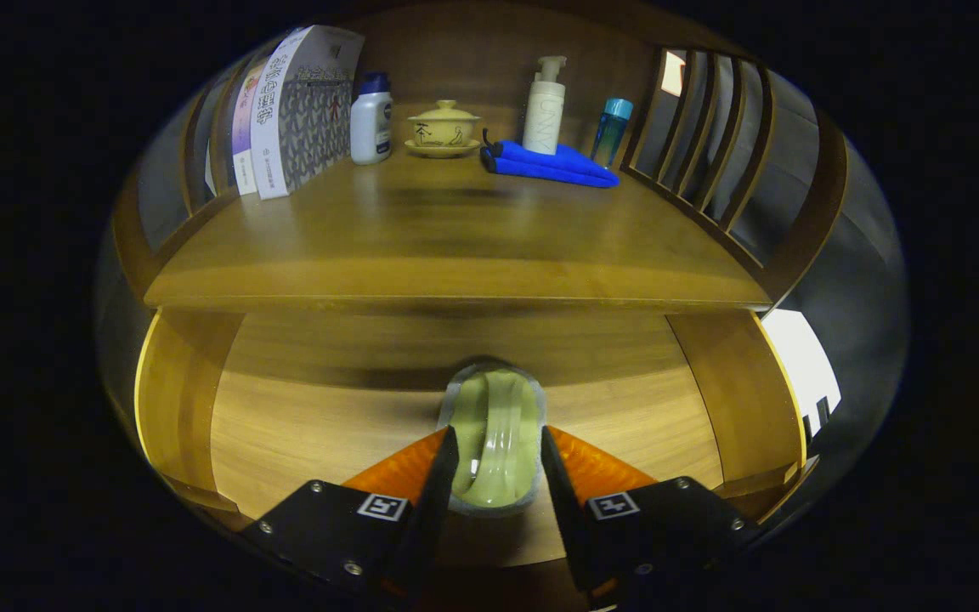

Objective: Pull open the drawer, take out the items inside it, and place them on the countertop above the cabinet.

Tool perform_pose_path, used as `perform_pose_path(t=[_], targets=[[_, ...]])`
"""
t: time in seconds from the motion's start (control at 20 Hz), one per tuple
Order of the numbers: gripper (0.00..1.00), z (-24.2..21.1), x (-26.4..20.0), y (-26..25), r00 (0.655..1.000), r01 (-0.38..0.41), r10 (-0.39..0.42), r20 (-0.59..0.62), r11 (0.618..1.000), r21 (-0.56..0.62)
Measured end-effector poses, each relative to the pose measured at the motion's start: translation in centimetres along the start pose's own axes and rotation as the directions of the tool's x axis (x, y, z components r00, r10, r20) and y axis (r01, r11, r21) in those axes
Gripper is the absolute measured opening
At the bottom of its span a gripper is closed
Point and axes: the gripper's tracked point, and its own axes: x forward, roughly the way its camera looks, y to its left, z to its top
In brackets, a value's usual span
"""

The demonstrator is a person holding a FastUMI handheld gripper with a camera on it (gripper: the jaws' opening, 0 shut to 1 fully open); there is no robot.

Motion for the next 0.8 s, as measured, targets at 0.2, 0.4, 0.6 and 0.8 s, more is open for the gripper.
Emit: perform_pose_path(t=[0.2, 0.4, 0.6, 0.8], targets=[[0.29, -1.0, 0.3, -0.1, 1.000, 0.009, -0.008, -0.017, 1.000, 0.017], [0.19, -2.0, -0.7, -1.0, 0.999, 0.035, -0.035, -0.013, 0.999, -0.005], [0.13, -1.9, -2.9, -1.2, 0.999, 0.015, -0.015, 0.044, 1.000, 0.014], [0.13, -1.0, -6.1, -1.9, 0.993, -0.007, -0.003, 0.120, 0.997, 0.076]])
